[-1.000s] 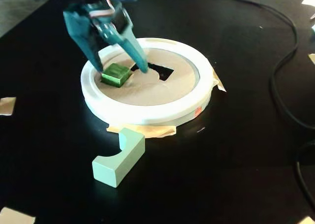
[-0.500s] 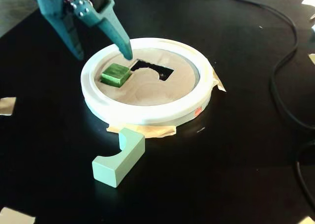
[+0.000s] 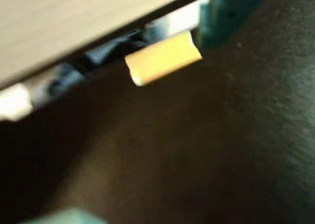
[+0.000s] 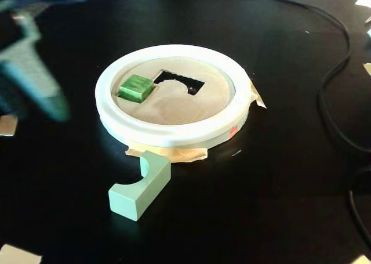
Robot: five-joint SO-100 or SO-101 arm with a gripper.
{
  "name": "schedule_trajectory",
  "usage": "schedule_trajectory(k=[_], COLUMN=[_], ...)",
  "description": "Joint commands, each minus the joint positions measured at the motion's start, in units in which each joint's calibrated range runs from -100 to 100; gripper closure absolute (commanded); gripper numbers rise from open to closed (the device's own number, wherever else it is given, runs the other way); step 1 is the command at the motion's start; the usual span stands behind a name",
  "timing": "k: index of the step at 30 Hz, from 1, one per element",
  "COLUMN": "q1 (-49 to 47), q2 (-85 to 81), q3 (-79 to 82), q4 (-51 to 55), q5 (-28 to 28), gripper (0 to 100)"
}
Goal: Pick up the square block and drop it in corresponding square shaped hole
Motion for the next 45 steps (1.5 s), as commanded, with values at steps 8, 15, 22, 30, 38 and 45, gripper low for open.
schedule_trajectory(k=[8, 15, 22, 30, 38, 45], q1=[7.06, 7.06, 5.69, 5.32, 5.32, 5.32], q2=[-40.19, -42.78, -42.87, -42.87, -42.87, -42.87], q3=[34.67, 44.87, 47.88, 49.51, 49.51, 49.51], q4=[-15.42, -20.54, -20.04, -20.54, -20.54, -20.54], q5=[7.28, 9.23, 9.23, 9.57, 9.57, 9.57], gripper=[18, 18, 18, 19, 19, 19])
